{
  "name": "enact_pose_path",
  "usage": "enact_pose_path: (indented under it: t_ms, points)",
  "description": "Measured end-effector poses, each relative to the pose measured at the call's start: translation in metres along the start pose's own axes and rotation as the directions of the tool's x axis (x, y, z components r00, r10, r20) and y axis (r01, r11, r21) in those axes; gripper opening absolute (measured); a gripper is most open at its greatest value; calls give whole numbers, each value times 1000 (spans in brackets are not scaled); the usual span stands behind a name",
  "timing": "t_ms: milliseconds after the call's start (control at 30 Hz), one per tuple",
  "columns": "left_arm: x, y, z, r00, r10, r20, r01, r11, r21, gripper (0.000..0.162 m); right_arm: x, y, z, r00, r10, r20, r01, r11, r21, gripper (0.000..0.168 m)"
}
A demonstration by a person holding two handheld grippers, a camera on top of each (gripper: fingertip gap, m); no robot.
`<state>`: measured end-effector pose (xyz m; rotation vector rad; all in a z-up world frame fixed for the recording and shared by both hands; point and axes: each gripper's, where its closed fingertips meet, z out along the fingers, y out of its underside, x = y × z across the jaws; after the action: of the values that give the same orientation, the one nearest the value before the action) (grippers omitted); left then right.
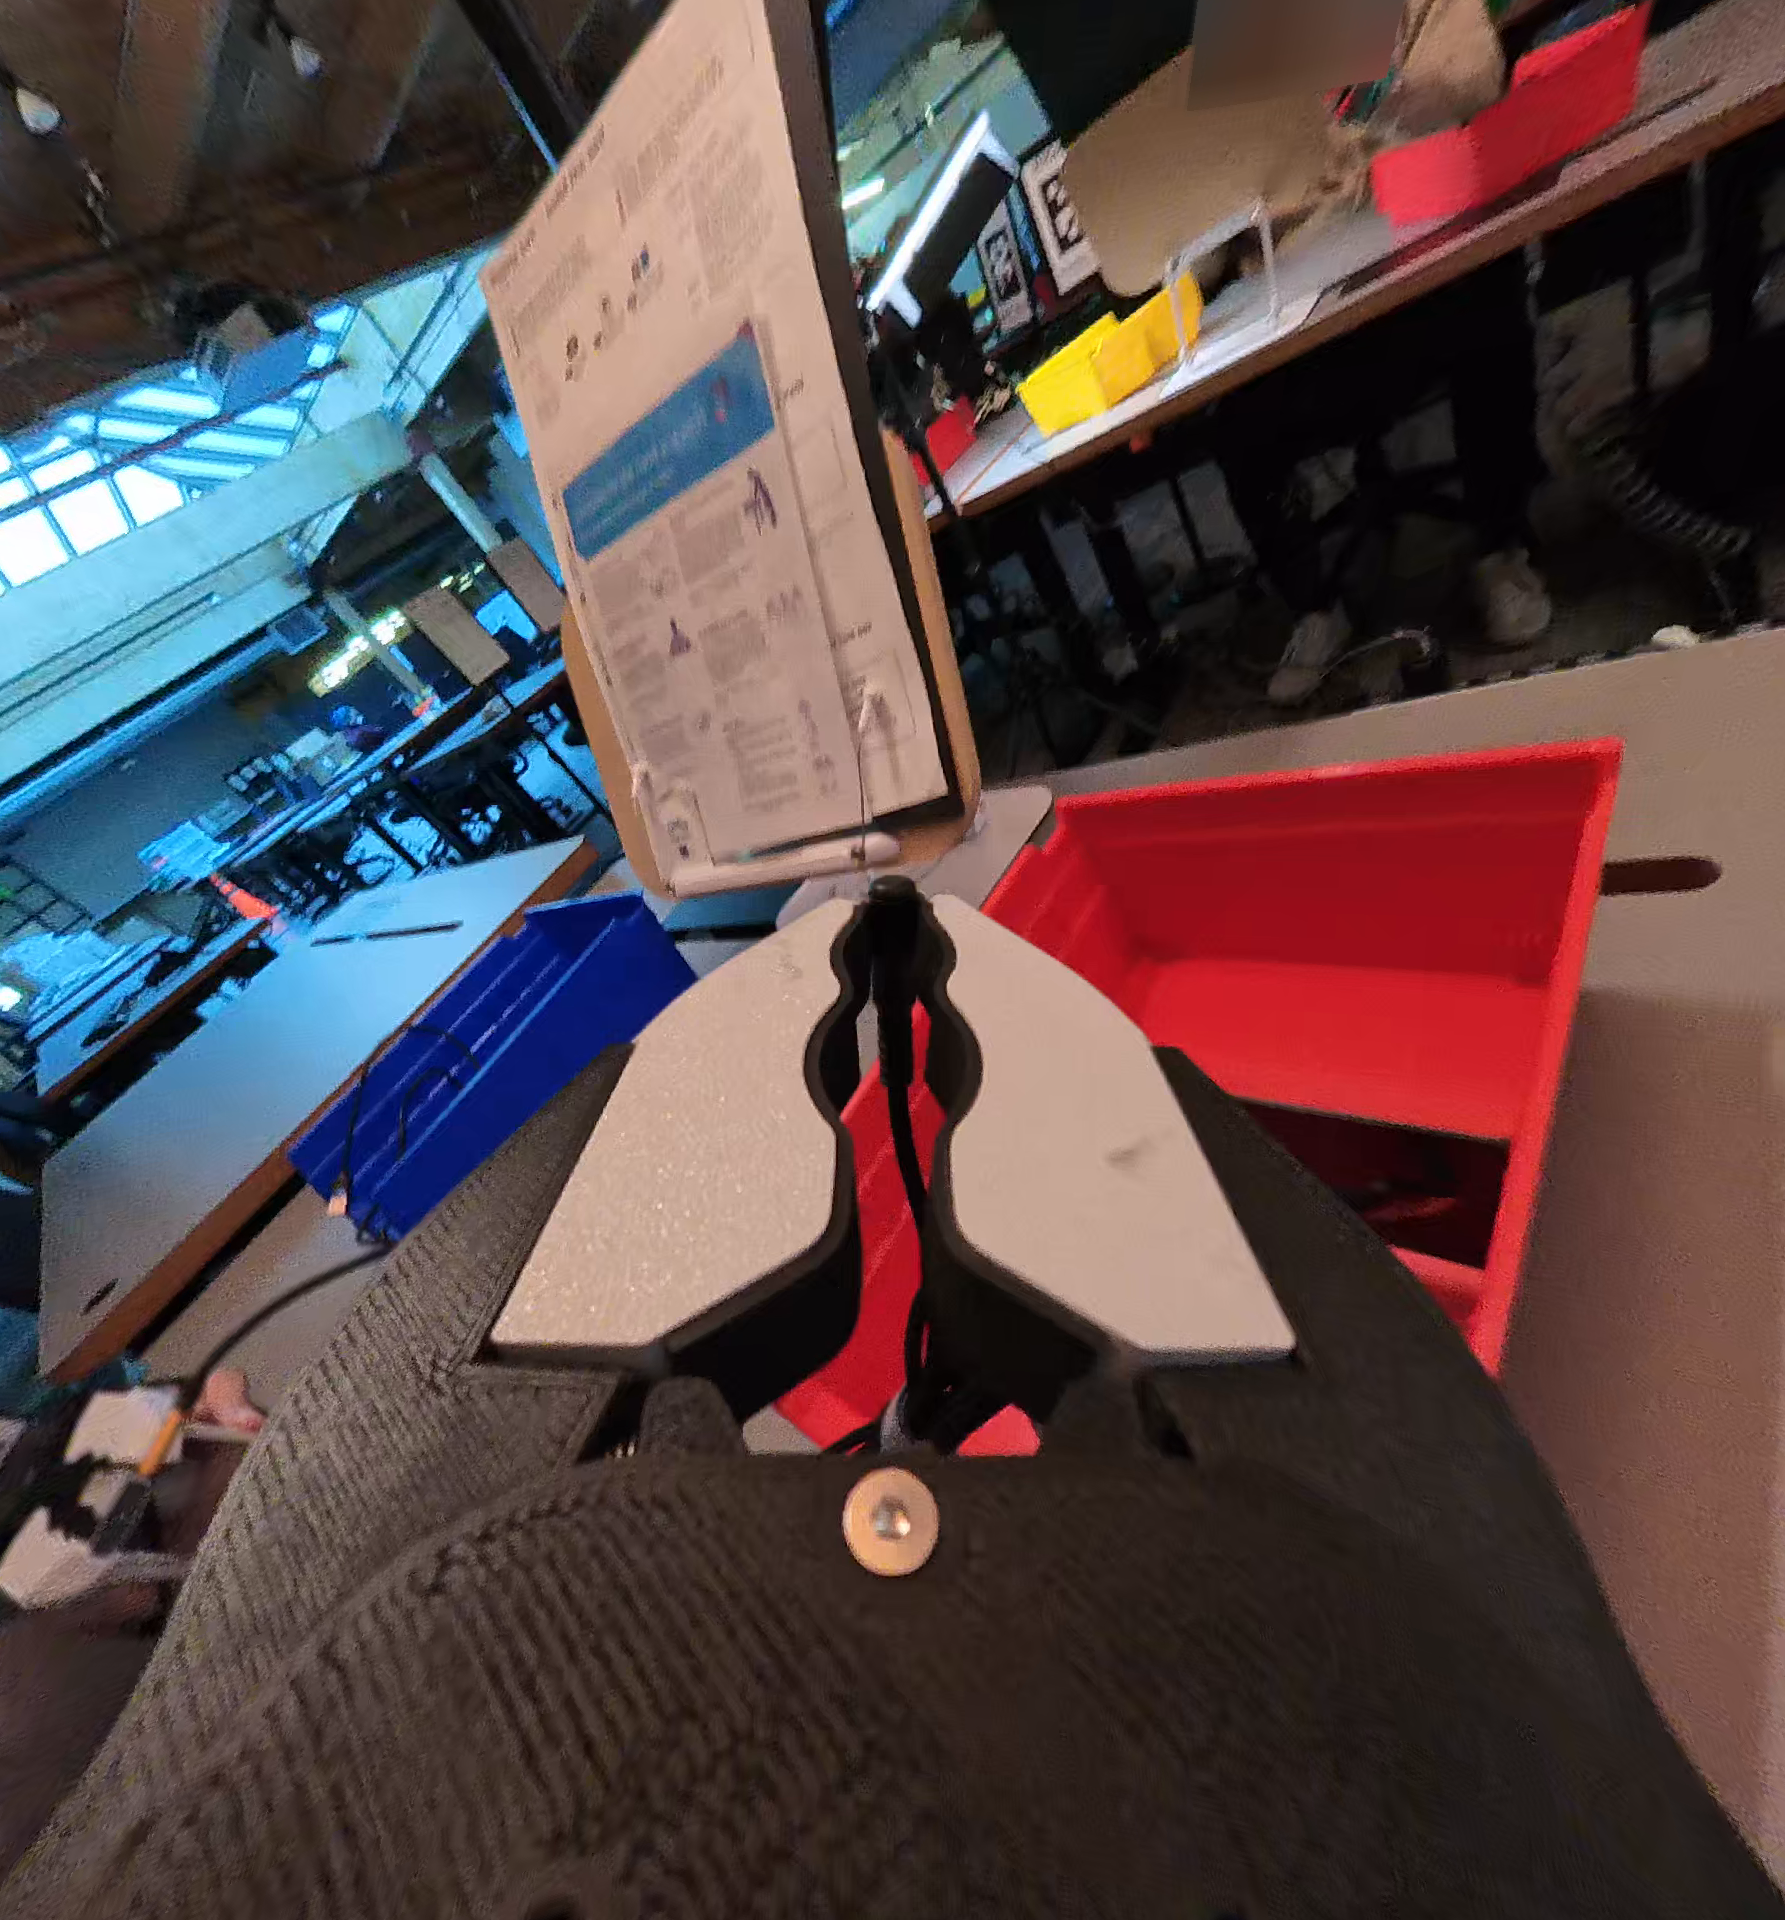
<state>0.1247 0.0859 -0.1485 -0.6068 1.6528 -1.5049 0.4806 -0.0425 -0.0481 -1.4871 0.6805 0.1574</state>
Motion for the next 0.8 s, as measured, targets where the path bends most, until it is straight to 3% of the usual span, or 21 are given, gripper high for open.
enact_pose_path:
  t_ms: [100, 200, 300, 433, 533, 633, 800]
  points:
    - [2, 2, 3, 1000, 1, -10, -1, 1000, -6, 23, -12, -24, -1, 997, 44, 62, -49, 996, 75, 8]
    - [5, 1, 4, 1000, -8, -23, 8, 1000, 1, 23, 2, -29, -2, 999, 41, -3, -40, 993, 111, 8]
    - [6, 4, 5, 1000, -9, -26, 9, 1000, -8, 23, 12, 4, 7, 995, 102, -12, -102, 995, 10, 8]
    - [4, 2, 4, 999, -21, -26, 21, 1000, 6, 23, 25, 40, 10, 992, 113, -54, -114, 993, -23, 8]
    - [2, 1, 1, 999, -42, -23, 43, 999, 24, 23, 42, 58, 4, 992, 26, -122, -41, 992, -117, 8]
    - [1, 3, 1, 999, -44, -22, 44, 999, 15, 23, 46, 87, 2, 985, -114, -127, 66, 939, -338, 8]
    - [4, 2, 3, 999, -39, -30, 39, 999, 13, 23, 43, 94, 4, 963, -245, -113, 165, 866, -471, 8]
